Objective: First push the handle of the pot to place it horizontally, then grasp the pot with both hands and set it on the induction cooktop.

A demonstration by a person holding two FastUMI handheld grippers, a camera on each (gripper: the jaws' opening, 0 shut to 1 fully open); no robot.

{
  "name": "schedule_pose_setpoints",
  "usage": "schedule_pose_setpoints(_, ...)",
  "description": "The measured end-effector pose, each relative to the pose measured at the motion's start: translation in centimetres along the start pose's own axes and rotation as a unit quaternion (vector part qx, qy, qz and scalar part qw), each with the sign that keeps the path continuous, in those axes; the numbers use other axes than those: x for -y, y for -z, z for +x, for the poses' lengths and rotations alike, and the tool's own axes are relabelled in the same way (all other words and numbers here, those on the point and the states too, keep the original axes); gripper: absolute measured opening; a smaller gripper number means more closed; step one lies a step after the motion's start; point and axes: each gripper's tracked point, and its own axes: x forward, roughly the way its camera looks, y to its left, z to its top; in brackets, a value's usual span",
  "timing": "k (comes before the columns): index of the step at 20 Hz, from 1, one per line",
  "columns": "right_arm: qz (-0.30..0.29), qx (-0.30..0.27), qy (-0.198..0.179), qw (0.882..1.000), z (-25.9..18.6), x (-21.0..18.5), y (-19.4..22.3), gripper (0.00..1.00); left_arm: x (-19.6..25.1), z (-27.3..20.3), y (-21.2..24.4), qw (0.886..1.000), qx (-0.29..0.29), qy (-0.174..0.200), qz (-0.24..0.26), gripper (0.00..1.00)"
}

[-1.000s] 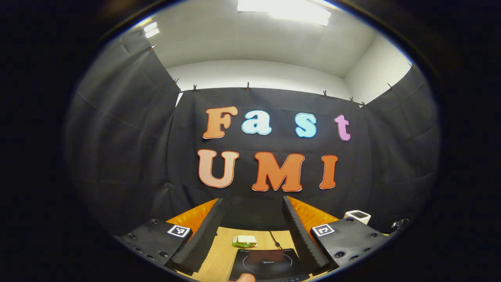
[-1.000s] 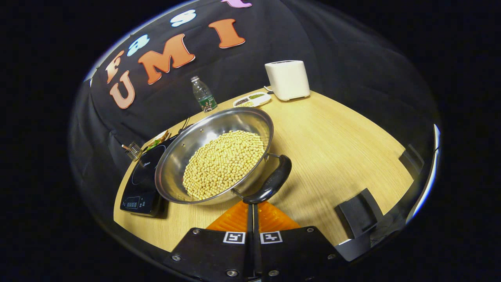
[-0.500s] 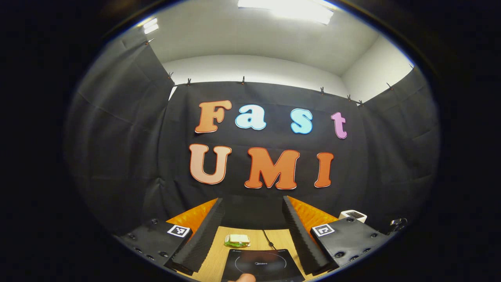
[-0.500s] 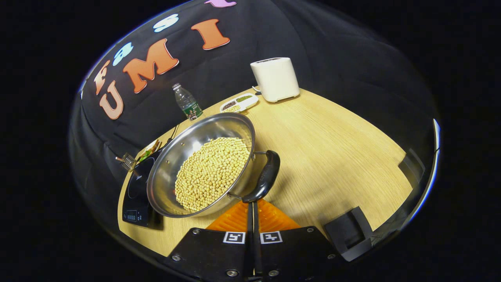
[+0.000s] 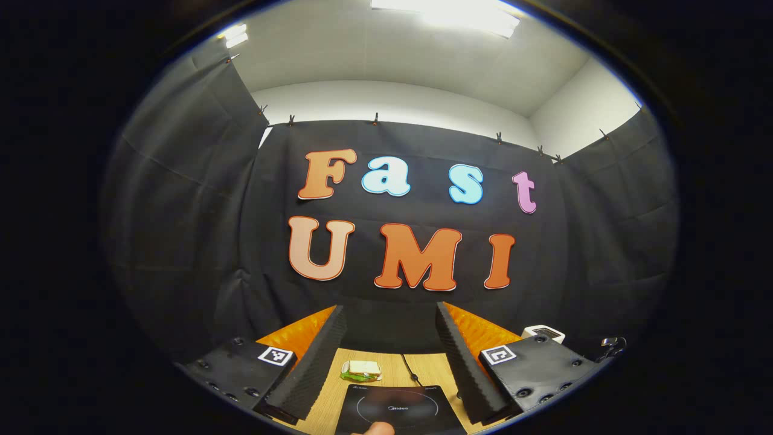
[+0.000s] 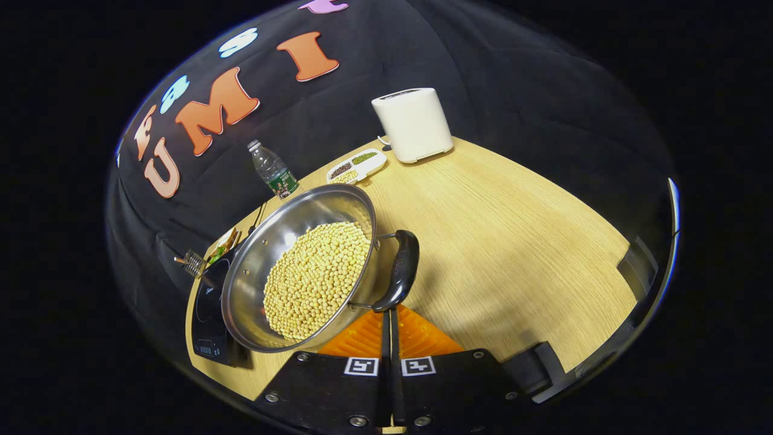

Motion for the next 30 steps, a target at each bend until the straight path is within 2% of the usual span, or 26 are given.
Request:
schedule_pose_setpoints(10,0.022,0.012,0.019,1.0,2.7,0.7,-2.7,0.0,0.4,1.1,0.8,1.0,-0.003,0.001,0.008,0.98)
schedule_pose_setpoints(30,0.034,0.012,0.019,0.999,6.1,0.6,-5.9,0.0,2.2,3.4,3.5,0.999,-0.033,0.013,-0.001,0.98)
